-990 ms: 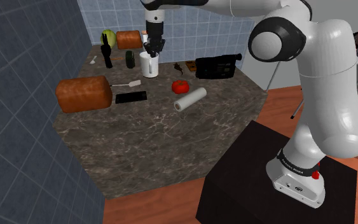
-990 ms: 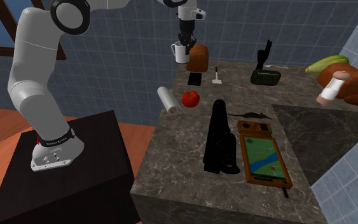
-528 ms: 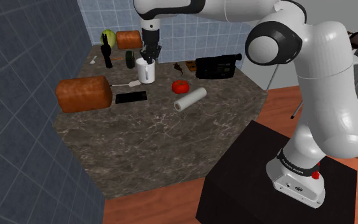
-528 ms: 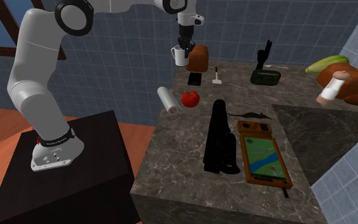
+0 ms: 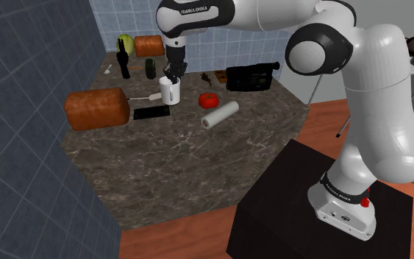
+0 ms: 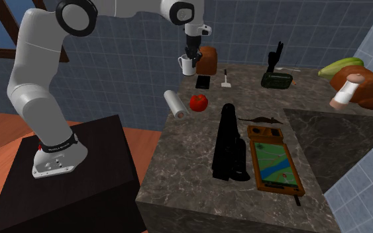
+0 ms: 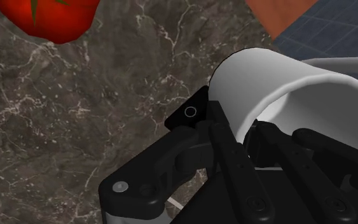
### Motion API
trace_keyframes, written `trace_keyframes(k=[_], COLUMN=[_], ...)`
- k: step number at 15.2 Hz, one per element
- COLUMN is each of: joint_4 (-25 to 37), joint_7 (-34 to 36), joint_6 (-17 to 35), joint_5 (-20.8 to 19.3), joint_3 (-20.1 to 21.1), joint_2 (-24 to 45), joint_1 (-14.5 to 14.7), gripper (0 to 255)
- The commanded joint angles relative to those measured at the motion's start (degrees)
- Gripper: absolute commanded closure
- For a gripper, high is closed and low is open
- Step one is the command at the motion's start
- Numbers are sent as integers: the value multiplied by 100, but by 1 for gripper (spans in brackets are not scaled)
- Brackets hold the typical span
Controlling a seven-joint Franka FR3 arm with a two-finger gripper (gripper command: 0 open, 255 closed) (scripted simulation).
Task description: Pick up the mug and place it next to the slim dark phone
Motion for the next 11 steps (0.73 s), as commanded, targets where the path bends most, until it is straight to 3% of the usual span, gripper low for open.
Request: trace_keyframes(k=[1, 11], joint_4=[-124, -695], joint_7=[-29, -142], joint_6=[148, 830], joint_5=[16, 102], joint_3=[7, 53], joint_2=[23, 154], joint_1=[5, 49], gripper=[255, 255])
